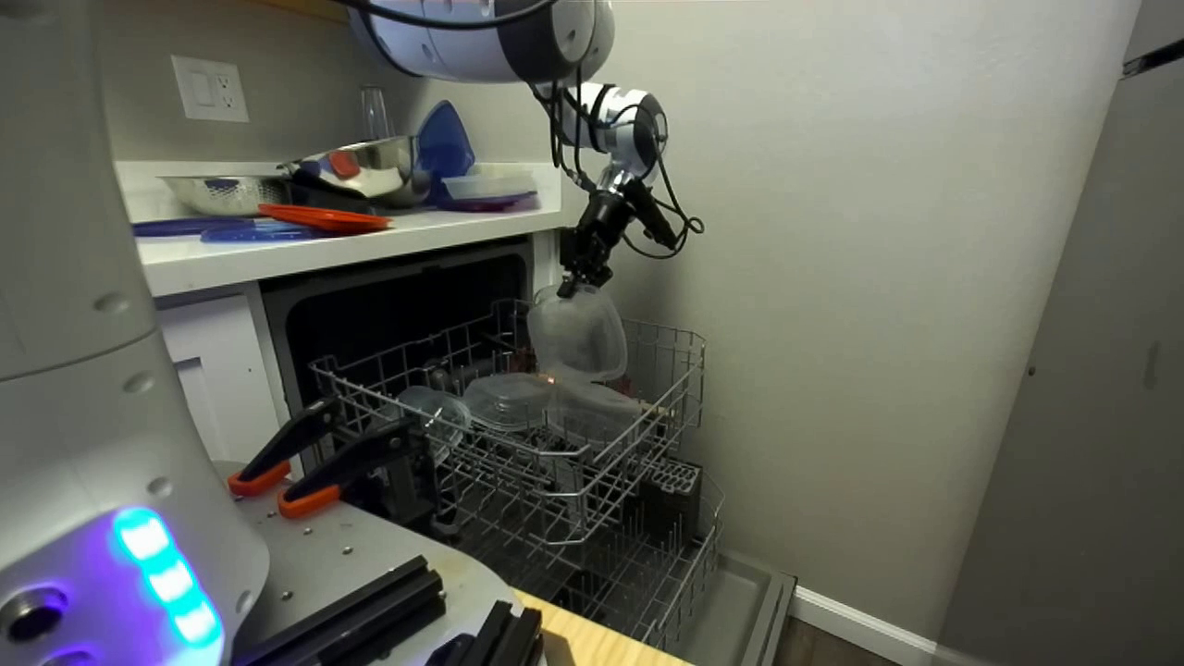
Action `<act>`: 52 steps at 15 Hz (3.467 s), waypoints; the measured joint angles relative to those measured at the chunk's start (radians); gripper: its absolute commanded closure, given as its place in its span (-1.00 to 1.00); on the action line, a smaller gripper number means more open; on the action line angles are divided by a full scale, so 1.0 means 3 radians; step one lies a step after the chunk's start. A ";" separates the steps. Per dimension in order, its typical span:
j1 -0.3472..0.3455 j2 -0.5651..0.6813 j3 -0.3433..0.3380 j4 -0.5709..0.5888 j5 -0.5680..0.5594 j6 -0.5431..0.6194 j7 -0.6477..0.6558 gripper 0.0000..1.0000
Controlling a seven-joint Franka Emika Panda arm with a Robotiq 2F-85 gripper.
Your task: Put the bowl on the counter
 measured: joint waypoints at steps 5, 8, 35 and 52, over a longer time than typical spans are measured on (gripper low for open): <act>0.0193 -0.0125 -0.0014 0.0244 -0.0067 -0.0007 -0.0002 0.96; 0.0303 -0.0149 -0.0073 0.0382 -0.0193 0.0024 -0.0002 0.96; 0.0677 0.0028 -0.0329 0.0832 -0.0546 0.0907 -0.0015 0.96; 0.1607 -0.0435 -0.0561 0.0872 -0.0976 0.0687 0.0003 0.96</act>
